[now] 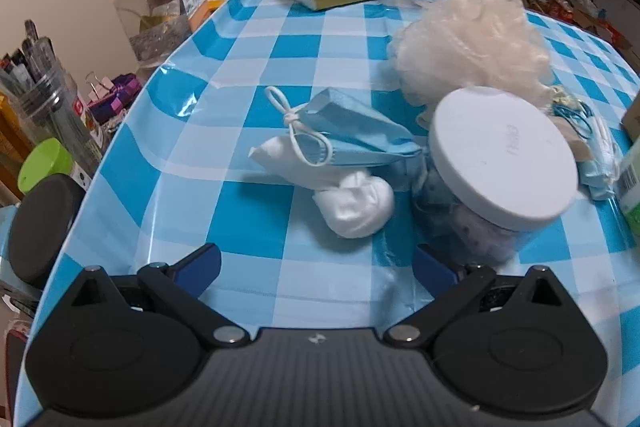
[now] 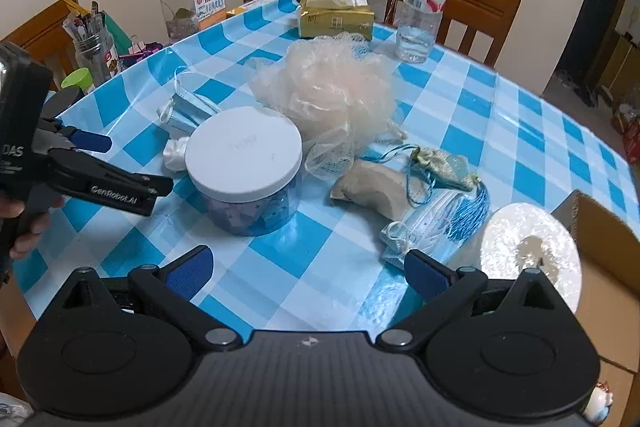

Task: Organize soft objects
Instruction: 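Withdraw both open grippers from the box back over the table, then grasp the white knotted cloth with the left gripper while the right approaches the pink bath puff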

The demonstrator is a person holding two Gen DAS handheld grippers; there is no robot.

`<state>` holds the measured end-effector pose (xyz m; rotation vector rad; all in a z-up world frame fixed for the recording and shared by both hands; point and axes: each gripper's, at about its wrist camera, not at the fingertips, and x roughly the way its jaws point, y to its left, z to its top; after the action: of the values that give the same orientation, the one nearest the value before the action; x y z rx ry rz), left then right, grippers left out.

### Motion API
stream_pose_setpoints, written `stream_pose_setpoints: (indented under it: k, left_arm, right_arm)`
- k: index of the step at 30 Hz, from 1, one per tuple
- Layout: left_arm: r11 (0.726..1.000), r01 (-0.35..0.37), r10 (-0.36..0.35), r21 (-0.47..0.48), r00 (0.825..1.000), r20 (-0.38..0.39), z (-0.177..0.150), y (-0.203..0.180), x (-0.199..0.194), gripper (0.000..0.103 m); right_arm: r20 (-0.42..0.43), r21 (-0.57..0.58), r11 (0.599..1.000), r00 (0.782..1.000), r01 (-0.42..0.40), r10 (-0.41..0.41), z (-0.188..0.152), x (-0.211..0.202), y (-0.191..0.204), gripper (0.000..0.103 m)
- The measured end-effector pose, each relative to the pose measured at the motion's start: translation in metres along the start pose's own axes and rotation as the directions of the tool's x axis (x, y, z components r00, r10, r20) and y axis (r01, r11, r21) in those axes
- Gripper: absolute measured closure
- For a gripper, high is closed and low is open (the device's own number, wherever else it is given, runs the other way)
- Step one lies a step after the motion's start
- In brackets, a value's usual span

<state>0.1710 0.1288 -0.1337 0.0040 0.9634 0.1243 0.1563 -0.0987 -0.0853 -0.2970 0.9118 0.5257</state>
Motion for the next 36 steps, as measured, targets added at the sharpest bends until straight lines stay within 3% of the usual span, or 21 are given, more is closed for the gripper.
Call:
stream_pose_setpoints:
  k: [6, 14, 21, 23, 27, 29, 31, 36]
  left_arm:
    - [1.0, 0.014, -0.014, -0.02, 1.0, 0.01, 0.008, 0.005, 0.01, 0.002]
    - [0.995, -0.101, 0.101, 0.015, 0.995, 0.01, 0.011, 0.017, 0.011, 0.002]
    - [0.999, -0.024, 0.022, 0.031, 0.998, 0.055, 0.014, 0.012, 0.005, 0.003]
    - [0.999, 0.006, -0.009, 0.046, 0.998, 0.064, 0.016, 0.006, 0.007, 0.007]
    - [0.996, 0.051, -0.055, 0.072, 0.997, 0.059, 0.018, -0.001, 0.011, 0.03]
    - [0.995, 0.07, -0.074, 0.07, 0.996, 0.051, 0.018, -0.001, 0.014, 0.043]
    - [0.993, 0.101, -0.104, 0.063, 0.994, 0.037, 0.018, 0.0, 0.016, 0.066]
    - [0.991, 0.116, -0.119, 0.071, 0.992, 0.033, 0.013, 0.003, 0.007, 0.067]
  right_arm:
    - [-0.02, 0.008, 1.0, 1.0, 0.001, 0.0, 0.0, 0.008, -0.001, 0.0]
    - [-0.027, 0.021, 1.0, 1.0, 0.002, -0.001, 0.004, 0.013, -0.001, 0.0]
    - [-0.028, 0.022, 1.0, 1.0, 0.001, -0.001, 0.006, 0.017, 0.0, 0.0]
    - [-0.031, 0.021, 1.0, 1.0, 0.004, -0.003, 0.007, 0.018, 0.0, 0.0]
    - [-0.036, 0.017, 1.0, 0.999, 0.005, -0.005, 0.007, 0.02, 0.0, 0.0]
    - [-0.037, 0.018, 1.0, 0.999, 0.005, -0.005, 0.007, 0.02, 0.0, 0.0]
    - [-0.039, 0.02, 1.0, 0.999, 0.006, -0.005, 0.007, 0.021, -0.001, 0.0]
    - [-0.04, 0.026, 1.0, 0.999, 0.006, -0.005, 0.007, 0.022, -0.002, 0.0]
